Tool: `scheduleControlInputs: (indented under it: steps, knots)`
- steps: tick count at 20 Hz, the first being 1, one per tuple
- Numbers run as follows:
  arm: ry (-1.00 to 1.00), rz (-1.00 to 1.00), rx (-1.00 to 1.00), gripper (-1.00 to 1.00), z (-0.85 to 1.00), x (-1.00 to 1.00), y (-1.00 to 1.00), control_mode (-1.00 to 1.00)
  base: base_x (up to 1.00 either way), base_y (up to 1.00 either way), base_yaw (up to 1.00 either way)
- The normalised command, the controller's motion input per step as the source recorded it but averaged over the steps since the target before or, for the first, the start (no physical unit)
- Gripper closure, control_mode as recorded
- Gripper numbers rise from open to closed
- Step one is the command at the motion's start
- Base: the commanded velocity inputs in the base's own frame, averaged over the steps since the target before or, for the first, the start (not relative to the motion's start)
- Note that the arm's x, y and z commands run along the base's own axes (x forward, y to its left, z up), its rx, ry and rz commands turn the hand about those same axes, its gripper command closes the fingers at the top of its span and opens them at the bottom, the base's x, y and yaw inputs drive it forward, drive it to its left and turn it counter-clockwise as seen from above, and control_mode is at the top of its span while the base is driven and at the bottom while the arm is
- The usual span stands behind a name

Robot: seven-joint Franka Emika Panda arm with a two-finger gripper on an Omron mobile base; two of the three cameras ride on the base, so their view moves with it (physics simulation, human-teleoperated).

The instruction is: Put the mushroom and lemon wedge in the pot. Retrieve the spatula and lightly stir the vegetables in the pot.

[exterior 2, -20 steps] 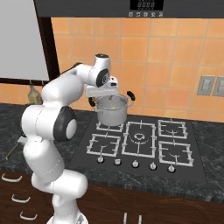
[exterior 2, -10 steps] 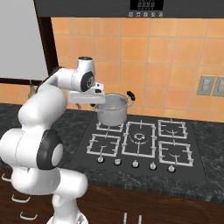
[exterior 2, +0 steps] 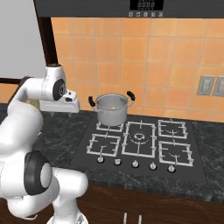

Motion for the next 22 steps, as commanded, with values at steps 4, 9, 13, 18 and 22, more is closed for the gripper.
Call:
scheduleControlInputs:
  steps: [4,9,13,18,22]
  knots:
    - [0.0,-0.03,0.0,-1.0,-0.2,-0.55,0.97,-1.0,0.0,0.0,0.0]
    - [0.0,-0.12,0.0,-1.0,-0.2,-0.31,0.91,-1.0,0.0,0.0,0.0]
    - [0.0,-0.16,0.0,-1.0,-0.28,-0.06,0.81,-1.0,0.0,0.0,0.0]
    - [0.0,-0.12,0.0,-1.0,-0.28,-0.37,0.62,-1.0,0.0,0.0,0.0]
    - [0.0,-0.08,0.0,-1.0,-0.26,-0.41,0.46,-1.0,0.0,0.0,0.0]
